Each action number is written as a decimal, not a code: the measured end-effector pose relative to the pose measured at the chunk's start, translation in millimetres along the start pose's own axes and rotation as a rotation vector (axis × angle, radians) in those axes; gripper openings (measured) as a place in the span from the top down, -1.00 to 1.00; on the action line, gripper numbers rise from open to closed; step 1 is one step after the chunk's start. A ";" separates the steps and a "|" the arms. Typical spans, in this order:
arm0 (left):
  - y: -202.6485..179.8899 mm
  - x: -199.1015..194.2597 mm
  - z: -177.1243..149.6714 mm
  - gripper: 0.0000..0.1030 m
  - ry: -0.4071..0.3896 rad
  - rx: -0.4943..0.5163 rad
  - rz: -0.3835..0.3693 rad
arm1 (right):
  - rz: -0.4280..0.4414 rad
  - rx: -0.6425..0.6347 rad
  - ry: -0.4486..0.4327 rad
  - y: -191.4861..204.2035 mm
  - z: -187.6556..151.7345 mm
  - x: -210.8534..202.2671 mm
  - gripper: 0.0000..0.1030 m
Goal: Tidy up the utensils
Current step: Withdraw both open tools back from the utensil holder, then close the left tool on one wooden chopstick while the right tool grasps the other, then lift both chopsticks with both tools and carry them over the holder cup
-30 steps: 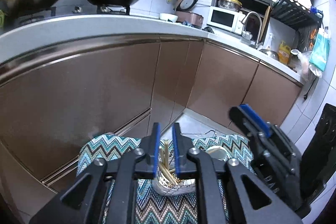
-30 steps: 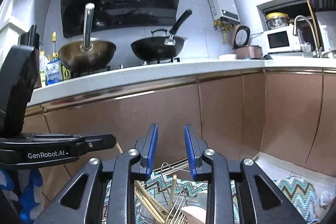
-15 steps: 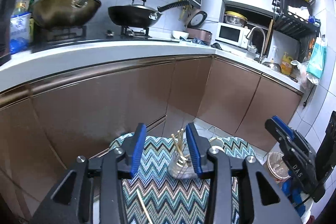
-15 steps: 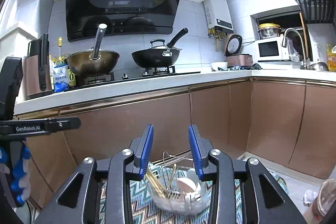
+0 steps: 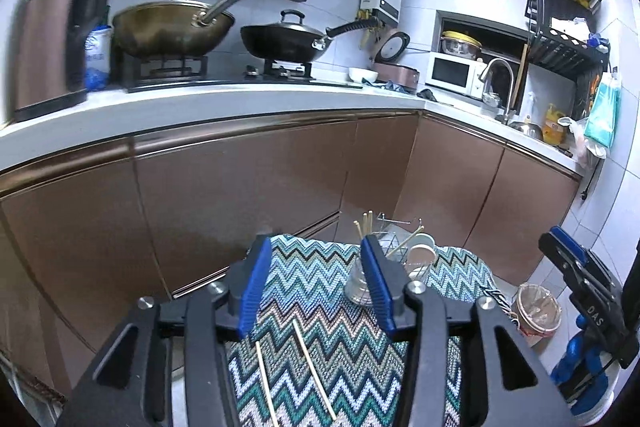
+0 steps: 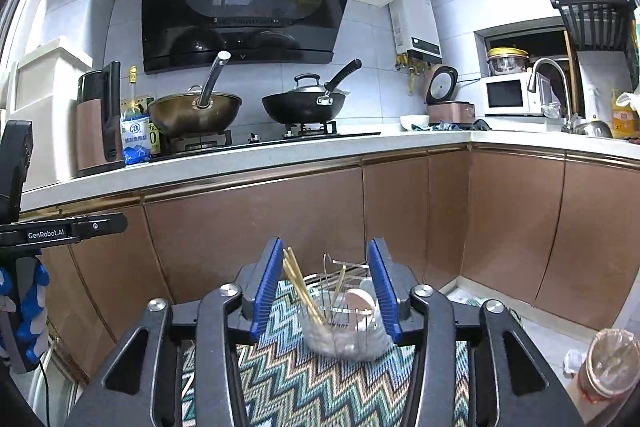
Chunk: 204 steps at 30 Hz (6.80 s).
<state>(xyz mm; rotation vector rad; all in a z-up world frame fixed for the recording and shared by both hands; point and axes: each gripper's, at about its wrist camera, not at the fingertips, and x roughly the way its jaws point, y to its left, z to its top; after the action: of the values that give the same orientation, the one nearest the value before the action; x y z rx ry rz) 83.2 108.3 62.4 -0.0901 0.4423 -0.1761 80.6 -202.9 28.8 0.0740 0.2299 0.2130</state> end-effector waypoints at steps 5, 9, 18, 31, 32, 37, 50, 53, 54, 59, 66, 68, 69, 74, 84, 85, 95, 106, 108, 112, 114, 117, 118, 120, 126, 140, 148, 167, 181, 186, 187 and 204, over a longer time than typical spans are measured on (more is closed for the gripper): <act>-5.1 -19.5 -15.0 0.06 -0.018 0.018 0.016 | -0.010 0.016 0.023 3.0 -14.6 -21.1 -0.03; -13.6 -26.1 -29.8 0.04 -0.013 0.053 0.030 | -0.013 0.031 0.050 1.7 -27.3 -31.6 -0.04; -16.5 -19.5 -57.9 0.03 0.043 0.074 0.057 | -0.025 0.076 0.105 -12.4 -48.6 -35.5 -0.04; -20.6 -0.4 -70.9 0.03 0.036 0.122 0.118 | -0.054 0.124 0.156 -29.3 -64.5 -17.0 -0.04; -21.2 1.9 -72.2 0.03 0.037 0.127 0.120 | -0.055 0.126 0.160 -29.7 -65.4 -15.4 -0.04; -21.5 12.0 -78.8 0.03 0.052 0.137 0.124 | -0.055 0.131 0.187 -30.5 -71.9 -7.0 -0.04; -6.4 42.2 -91.2 0.03 0.110 0.124 0.131 | -0.024 0.103 0.269 -9.8 -88.6 22.3 -0.04; -0.2 50.9 -94.8 0.03 0.131 0.110 0.127 | -0.008 0.086 0.292 -1.1 -93.9 30.9 -0.04; 2.0 53.7 -95.8 0.03 0.139 0.104 0.124 | -0.004 0.081 0.299 1.6 -94.8 33.7 -0.04; 26.2 78.7 -102.3 0.03 0.245 0.017 0.047 | 0.030 0.034 0.359 20.1 -99.9 54.8 -0.04; 72.2 124.1 -111.2 0.03 0.443 -0.129 -0.058 | 0.151 -0.023 0.565 50.3 -112.6 110.6 -0.01; 80.7 139.9 -119.0 0.05 0.510 -0.150 -0.080 | 0.186 -0.026 0.620 57.8 -116.8 129.5 0.12; 83.0 146.0 -122.4 0.05 0.534 -0.159 -0.083 | 0.195 -0.034 0.637 61.1 -118.1 136.3 0.14; 98.1 177.7 -138.7 0.05 0.625 -0.178 -0.068 | 0.250 -0.064 0.722 79.4 -124.5 175.3 0.29; 106.8 226.6 -153.0 0.22 0.773 -0.168 -0.077 | 0.334 -0.029 0.941 107.9 -156.0 254.2 0.46; 106.3 229.1 -153.7 0.25 0.783 -0.166 -0.080 | 0.339 -0.028 0.953 111.0 -159.2 258.4 0.47; 104.2 249.6 -164.2 0.62 0.856 -0.140 -0.082 | 0.316 -0.094 1.071 135.3 -176.6 303.3 0.69; 107.6 251.5 -165.2 0.77 0.865 -0.129 -0.087 | 0.295 -0.132 1.131 148.9 -190.6 324.6 0.83; 106.6 251.8 -165.1 0.79 0.868 -0.127 -0.083 | 0.294 -0.136 1.132 150.7 -191.5 326.2 0.84; 104.7 252.4 -164.4 0.84 0.875 -0.125 -0.068 | 0.298 -0.121 1.129 153.3 -195.5 330.8 0.90; 104.0 251.7 -162.7 0.85 0.869 -0.138 -0.075 | 0.304 -0.111 1.119 149.2 -192.6 321.3 0.90; 102.0 246.6 -157.4 0.88 0.829 -0.143 -0.092 | 0.320 -0.099 1.098 142.1 -186.5 304.9 0.90; 101.1 243.4 -155.6 0.88 0.816 -0.144 -0.094 | 0.326 -0.095 1.085 137.9 -182.3 297.4 0.90; 98.7 235.1 -151.1 0.89 0.788 -0.146 -0.097 | 0.337 -0.082 1.059 132.6 -174.5 285.4 0.90; 91.5 201.5 -134.0 0.91 0.690 -0.133 -0.098 | 0.350 -0.040 0.960 114.5 -151.0 243.3 0.90; 63.9 121.6 -116.8 0.90 0.566 -0.085 -0.104 | 0.380 0.072 0.773 85.3 -121.3 131.3 0.90; 34.7 93.6 -110.7 0.88 0.521 -0.057 -0.111 | 0.390 0.123 0.628 55.8 -112.0 79.9 0.90; 48.6 66.8 -92.3 0.91 0.393 -0.026 0.054 | 0.345 0.120 0.503 6.2 -111.5 59.9 0.90; 46.3 30.1 -63.5 0.91 0.284 -0.060 -0.007 | 0.328 0.105 0.414 14.1 -95.9 40.8 0.90; 23.2 28.7 -43.5 0.91 0.247 -0.041 -0.055 | 0.305 0.116 0.352 6.9 -77.2 43.0 0.90; 18.2 30.1 -38.3 0.91 0.238 -0.037 -0.067 | 0.300 0.119 0.332 4.8 -70.4 45.7 0.90; -58.8 131.9 70.6 0.91 -0.027 -0.020 -0.220 | 0.230 0.063 -0.047 -2.1 30.6 145.2 0.90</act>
<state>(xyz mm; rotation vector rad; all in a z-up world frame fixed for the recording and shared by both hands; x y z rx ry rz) 222.3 29.2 78.2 -0.1606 0.4072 -0.3869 226.3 -174.8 26.6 0.1684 0.1806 0.4320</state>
